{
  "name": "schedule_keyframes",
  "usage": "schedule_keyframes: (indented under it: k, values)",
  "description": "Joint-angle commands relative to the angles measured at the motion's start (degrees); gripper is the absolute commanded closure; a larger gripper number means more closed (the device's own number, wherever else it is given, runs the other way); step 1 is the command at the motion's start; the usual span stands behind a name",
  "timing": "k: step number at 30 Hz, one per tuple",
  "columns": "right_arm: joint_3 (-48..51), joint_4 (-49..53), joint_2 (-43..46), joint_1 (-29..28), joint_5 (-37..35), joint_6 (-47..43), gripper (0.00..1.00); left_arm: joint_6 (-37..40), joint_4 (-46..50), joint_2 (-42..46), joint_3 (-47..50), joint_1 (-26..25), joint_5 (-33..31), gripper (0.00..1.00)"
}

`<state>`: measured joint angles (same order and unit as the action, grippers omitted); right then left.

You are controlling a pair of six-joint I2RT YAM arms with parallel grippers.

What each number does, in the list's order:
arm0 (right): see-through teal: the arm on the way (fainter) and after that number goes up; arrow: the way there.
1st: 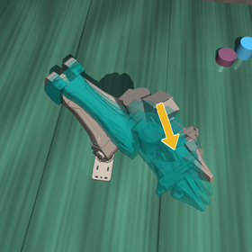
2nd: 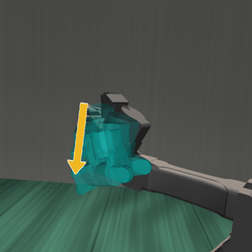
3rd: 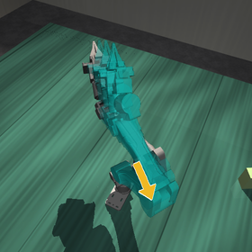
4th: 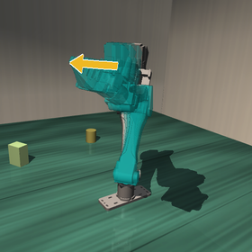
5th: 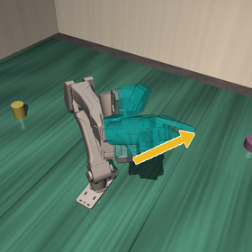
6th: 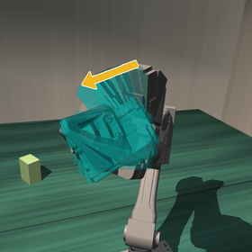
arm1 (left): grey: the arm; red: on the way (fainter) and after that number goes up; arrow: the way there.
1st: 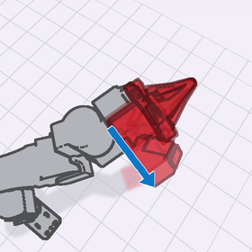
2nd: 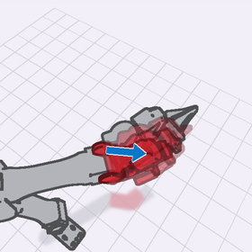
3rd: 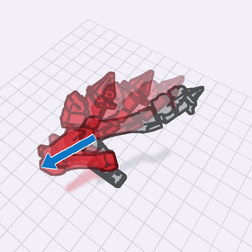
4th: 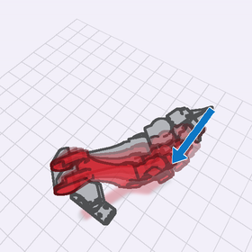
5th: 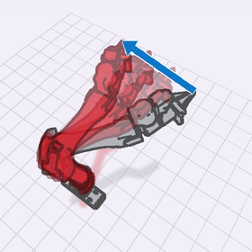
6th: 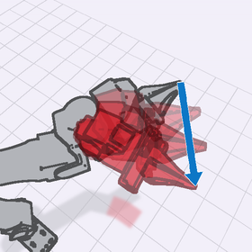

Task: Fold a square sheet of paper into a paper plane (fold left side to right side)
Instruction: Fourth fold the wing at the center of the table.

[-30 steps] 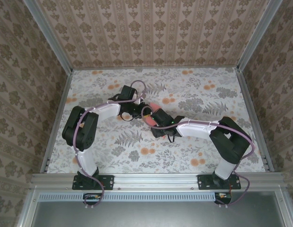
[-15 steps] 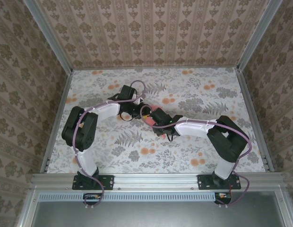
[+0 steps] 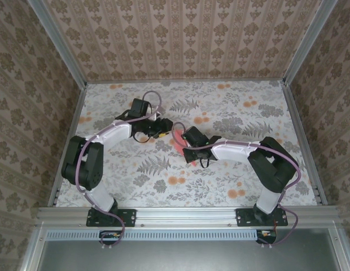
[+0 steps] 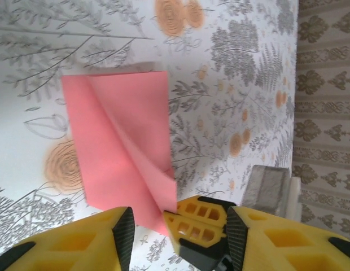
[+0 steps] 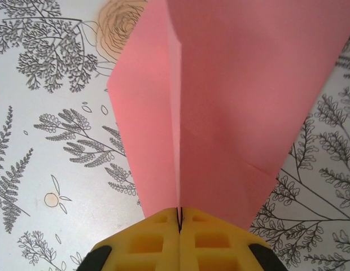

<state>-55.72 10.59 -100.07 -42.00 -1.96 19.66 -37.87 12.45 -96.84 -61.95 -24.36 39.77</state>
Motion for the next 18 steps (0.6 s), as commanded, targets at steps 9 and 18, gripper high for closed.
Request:
schedule_keyframes:
  k: [9, 18]
  values:
    - [4.0, -5.1, 2.2, 4.3, 14.1, 4.3, 1.00, -2.7, -5.0, -6.8, 0.8, -4.9, 0.8, 0.59]
    - [5.8, -8.6, 2.3, 6.6, 19.6, 7.2, 1.00, -2.8, -5.9, -11.7, -1.7, -6.9, 0.8, 0.59]
